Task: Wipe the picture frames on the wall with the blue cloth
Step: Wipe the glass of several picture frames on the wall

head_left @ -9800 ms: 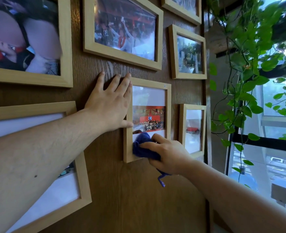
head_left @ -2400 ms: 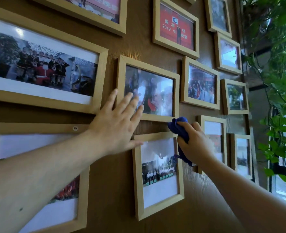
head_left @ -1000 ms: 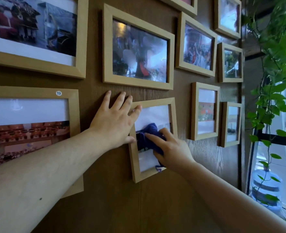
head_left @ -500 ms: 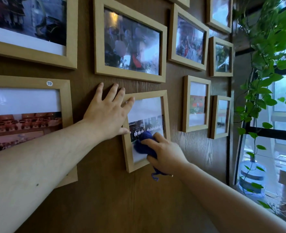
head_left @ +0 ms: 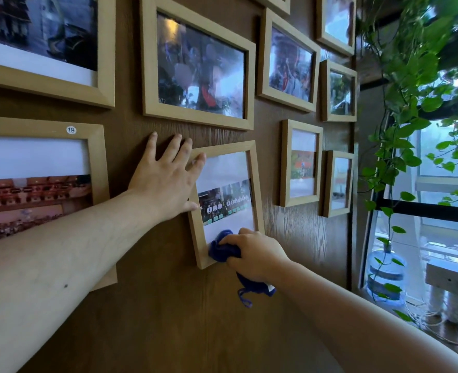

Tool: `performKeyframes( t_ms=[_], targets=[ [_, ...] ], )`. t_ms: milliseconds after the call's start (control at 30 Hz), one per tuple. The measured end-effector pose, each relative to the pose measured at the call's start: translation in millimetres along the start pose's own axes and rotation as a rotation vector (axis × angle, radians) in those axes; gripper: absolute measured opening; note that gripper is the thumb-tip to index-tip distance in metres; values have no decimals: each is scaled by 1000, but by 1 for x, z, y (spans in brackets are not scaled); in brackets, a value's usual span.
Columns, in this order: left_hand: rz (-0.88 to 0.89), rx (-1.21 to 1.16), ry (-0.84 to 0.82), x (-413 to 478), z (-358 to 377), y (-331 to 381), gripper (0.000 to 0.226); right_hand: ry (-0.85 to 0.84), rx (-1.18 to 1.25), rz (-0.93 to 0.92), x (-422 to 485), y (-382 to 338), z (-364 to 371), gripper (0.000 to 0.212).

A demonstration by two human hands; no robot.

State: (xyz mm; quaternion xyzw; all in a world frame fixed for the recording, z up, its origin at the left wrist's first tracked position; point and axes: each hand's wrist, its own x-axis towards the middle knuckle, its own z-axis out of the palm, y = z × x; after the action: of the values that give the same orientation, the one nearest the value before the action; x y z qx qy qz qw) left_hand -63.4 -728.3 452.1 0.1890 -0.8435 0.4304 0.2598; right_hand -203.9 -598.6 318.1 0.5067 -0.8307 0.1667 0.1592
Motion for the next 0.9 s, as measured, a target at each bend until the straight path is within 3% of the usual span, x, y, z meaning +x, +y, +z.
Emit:
performKeyframes(
  t_ms=[333,567,900],
  targets=[
    [-26,-1,-25,-1,-5,5,102,43,-283,20,-1,19,-15,32],
    [-34,-24,-50,-2,-8,3,100,78,-207,121,-12,34,0,37],
    [66,-73,13,-11,-15,9,88,224,-234,-37,-12,38,-26,43]
  ],
)
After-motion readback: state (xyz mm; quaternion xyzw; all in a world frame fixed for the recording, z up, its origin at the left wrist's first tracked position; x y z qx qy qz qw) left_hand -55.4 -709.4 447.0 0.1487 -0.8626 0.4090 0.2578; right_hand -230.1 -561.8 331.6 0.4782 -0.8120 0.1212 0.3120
